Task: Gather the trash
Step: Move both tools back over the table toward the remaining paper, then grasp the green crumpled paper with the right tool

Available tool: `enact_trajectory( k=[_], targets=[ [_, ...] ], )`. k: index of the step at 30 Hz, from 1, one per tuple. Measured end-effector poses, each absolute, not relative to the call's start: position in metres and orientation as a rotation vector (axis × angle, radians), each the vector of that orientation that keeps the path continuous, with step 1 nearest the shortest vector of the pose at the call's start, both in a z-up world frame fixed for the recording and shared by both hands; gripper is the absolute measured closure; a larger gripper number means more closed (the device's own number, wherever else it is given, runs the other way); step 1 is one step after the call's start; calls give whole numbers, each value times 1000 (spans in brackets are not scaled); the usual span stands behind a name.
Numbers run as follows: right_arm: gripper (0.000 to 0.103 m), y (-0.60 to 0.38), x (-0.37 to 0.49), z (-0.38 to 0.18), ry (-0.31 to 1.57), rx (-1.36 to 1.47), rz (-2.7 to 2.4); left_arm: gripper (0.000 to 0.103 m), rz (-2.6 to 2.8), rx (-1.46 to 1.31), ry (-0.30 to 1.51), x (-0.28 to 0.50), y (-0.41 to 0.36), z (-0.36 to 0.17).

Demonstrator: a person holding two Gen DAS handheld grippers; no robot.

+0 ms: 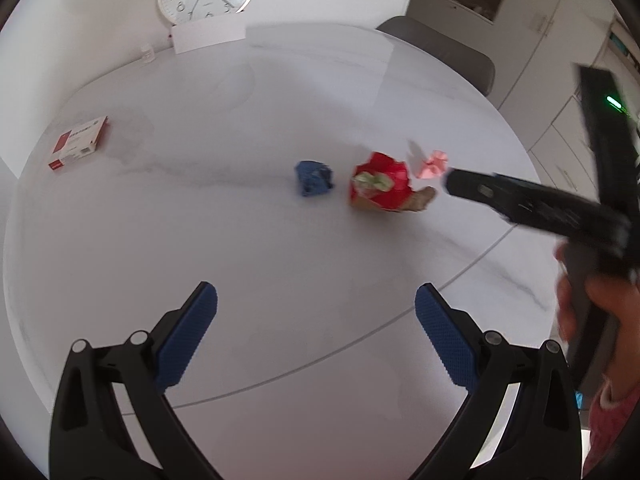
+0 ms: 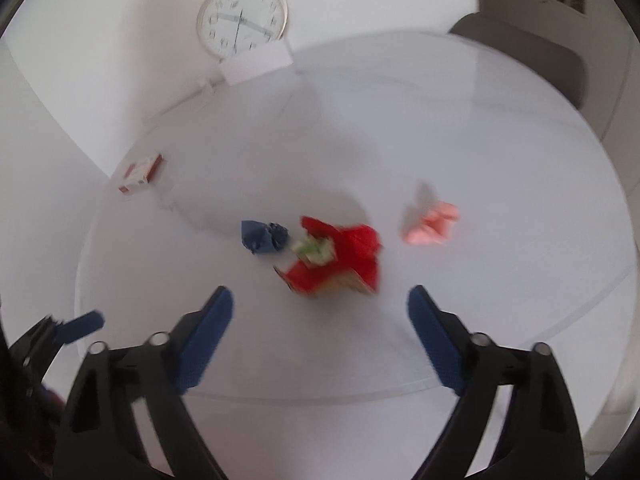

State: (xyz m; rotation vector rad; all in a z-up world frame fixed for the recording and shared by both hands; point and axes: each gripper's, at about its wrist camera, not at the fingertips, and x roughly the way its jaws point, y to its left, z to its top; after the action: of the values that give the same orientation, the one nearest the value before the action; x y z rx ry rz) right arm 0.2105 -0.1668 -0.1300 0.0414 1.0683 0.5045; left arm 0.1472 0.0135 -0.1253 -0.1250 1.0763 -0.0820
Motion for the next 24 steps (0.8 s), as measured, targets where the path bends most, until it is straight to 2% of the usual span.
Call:
enact_trajectory(
  k=[4, 7, 15, 19, 21, 24],
  targets=[
    [37, -139, 237, -157, 1155, 2, 493, 8, -76, -159, 1095, 156, 32, -136],
    [42, -127, 251, -174, 1212, -1, 475, 8, -72, -196, 1114, 167, 45, -146],
    [44, -114, 268, -203, 1316, -22, 446, 8, -76, -212, 1134, 192, 54, -162],
    [66, -119, 274, -211, 1332, -16, 426, 8, -84, -177, 1125, 200, 49, -164],
    [72, -122, 277, -210, 1323, -14, 425, 8, -86, -175, 1121, 204, 48, -165],
    [74, -129, 277, -206, 1311, 8, 433, 8, -91, -174, 1115, 210, 46, -167]
  ],
)
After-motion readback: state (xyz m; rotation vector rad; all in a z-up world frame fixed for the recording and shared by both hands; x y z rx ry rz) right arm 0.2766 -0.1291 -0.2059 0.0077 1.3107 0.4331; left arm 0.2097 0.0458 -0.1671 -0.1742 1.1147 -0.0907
